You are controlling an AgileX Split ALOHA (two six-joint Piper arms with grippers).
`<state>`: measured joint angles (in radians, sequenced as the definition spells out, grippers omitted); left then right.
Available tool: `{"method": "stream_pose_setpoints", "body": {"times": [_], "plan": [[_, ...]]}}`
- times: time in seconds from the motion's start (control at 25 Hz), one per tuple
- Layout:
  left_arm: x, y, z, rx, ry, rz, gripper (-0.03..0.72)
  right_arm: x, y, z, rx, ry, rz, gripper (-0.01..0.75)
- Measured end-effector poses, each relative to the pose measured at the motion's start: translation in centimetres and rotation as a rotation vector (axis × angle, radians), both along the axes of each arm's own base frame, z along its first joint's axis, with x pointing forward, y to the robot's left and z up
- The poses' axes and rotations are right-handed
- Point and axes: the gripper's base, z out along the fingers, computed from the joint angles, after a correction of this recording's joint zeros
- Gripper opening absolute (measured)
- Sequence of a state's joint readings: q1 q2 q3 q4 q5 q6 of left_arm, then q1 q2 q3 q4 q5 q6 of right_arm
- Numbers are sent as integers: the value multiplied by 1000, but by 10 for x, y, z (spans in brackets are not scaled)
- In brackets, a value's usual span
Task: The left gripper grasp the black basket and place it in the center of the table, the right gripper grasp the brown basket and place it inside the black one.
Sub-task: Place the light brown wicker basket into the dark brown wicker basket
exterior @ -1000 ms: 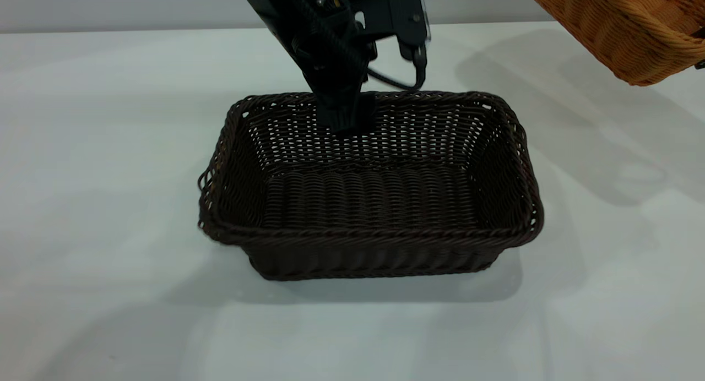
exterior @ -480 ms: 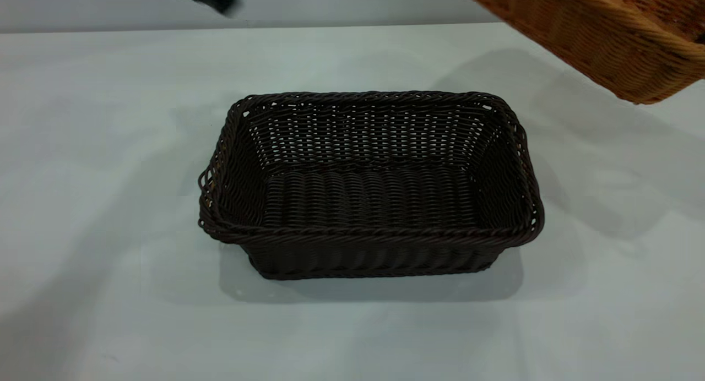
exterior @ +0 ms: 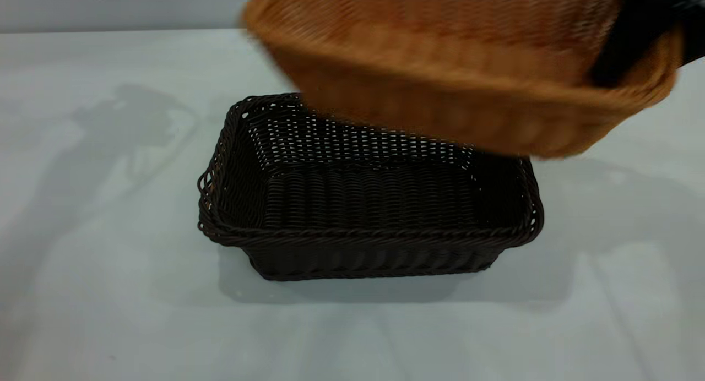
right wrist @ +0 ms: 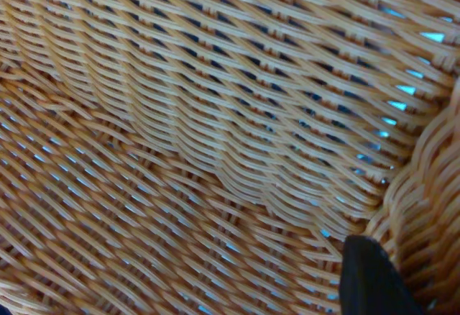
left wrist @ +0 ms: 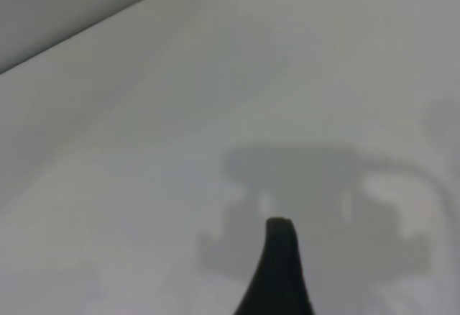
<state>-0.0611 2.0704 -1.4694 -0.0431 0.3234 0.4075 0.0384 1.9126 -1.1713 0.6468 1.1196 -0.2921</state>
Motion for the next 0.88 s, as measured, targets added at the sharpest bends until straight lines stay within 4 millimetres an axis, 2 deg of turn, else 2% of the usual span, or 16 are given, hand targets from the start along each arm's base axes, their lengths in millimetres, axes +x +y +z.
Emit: {"method": "stream_pose_setpoints", "body": {"times": [0.16,0.36,0.48,0.88], "plan": [[0,0,0,0,0,1,573,-4,32,-17,-11,34,88,138],[0,0,0,-1,0,1,573,-5,53,-38,-35,34,139,139],[0,0,0,0,3,1,573,-3,58,-49,-50,11,152,139],[0,0,0,-1,6,1,573,3,59,-69,-54,-6,148,136]]}}
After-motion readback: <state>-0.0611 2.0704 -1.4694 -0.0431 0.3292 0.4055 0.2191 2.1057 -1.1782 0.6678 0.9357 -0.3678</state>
